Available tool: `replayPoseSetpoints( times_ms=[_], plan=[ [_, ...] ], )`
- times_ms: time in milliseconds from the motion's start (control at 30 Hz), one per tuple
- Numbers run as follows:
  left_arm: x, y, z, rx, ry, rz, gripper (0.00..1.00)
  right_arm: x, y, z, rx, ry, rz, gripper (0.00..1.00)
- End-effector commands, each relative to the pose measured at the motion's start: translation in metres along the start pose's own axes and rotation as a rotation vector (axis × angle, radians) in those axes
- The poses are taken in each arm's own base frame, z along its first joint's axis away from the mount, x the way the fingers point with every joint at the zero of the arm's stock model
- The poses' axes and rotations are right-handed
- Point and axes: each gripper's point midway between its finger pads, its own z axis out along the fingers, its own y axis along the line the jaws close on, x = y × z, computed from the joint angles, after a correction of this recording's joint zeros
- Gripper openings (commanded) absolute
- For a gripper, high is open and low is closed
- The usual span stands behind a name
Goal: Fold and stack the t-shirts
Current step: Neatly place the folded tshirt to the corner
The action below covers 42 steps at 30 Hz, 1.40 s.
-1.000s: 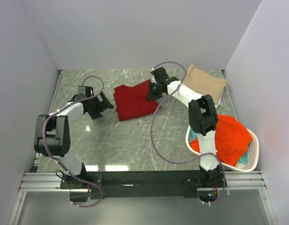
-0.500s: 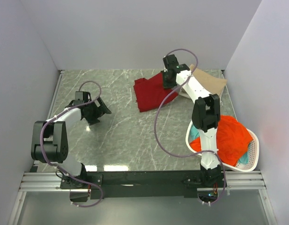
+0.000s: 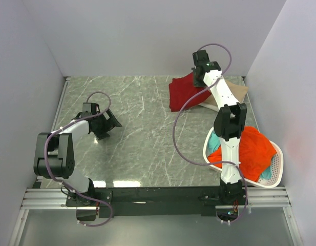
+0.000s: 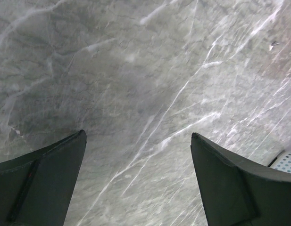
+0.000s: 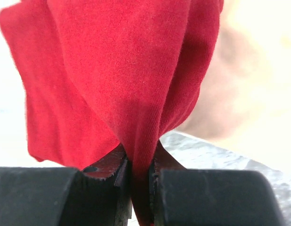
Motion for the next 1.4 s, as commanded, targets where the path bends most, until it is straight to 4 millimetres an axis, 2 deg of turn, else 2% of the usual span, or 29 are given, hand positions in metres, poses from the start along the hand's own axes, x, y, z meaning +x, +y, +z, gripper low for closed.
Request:
replayPoseSetpoints(
  times_ms=[0, 300, 600, 933, 1000, 1067, 1100, 1167, 1367],
  plan=[
    [-0.004, -0.005, -0.005, 0.033, -0.042, 0.001, 1.00, -0.044, -0.025, -0.030, 0.058, -0.131, 0.026, 0.00],
    [0.014, 0.009, -0.005, 0.020, -0.022, -0.015, 0.99, -0.077, -0.049, -0.056, 0.079, -0.231, 0.066, 0.00],
    [0.024, 0.014, -0.006, 0.024, -0.014, -0.024, 0.99, -0.101, -0.067, -0.096, -0.001, -0.327, 0.178, 0.00],
    [0.026, 0.016, -0.006, 0.018, -0.006, -0.022, 0.99, -0.112, -0.099, -0.103, -0.051, -0.363, 0.248, 0.00],
    [0.027, 0.016, -0.007, 0.015, -0.004, -0.023, 1.00, -0.114, -0.103, -0.106, -0.072, -0.371, 0.273, 0.00],
    [0.028, 0.017, -0.007, 0.013, -0.002, -0.023, 0.99, -0.117, -0.097, -0.109, -0.114, -0.380, 0.282, 0.00],
    [0.030, 0.018, -0.006, 0.011, 0.004, -0.024, 1.00, -0.117, -0.111, -0.110, -0.106, -0.386, 0.311, 0.00],
    [0.030, 0.019, -0.006, 0.009, 0.008, -0.026, 0.99, -0.121, -0.115, -0.112, -0.118, -0.399, 0.335, 0.00],
    [0.033, 0.020, -0.004, 0.008, 0.015, -0.031, 0.99, -0.124, -0.113, -0.113, -0.173, -0.405, 0.361, 0.00]
  ],
)
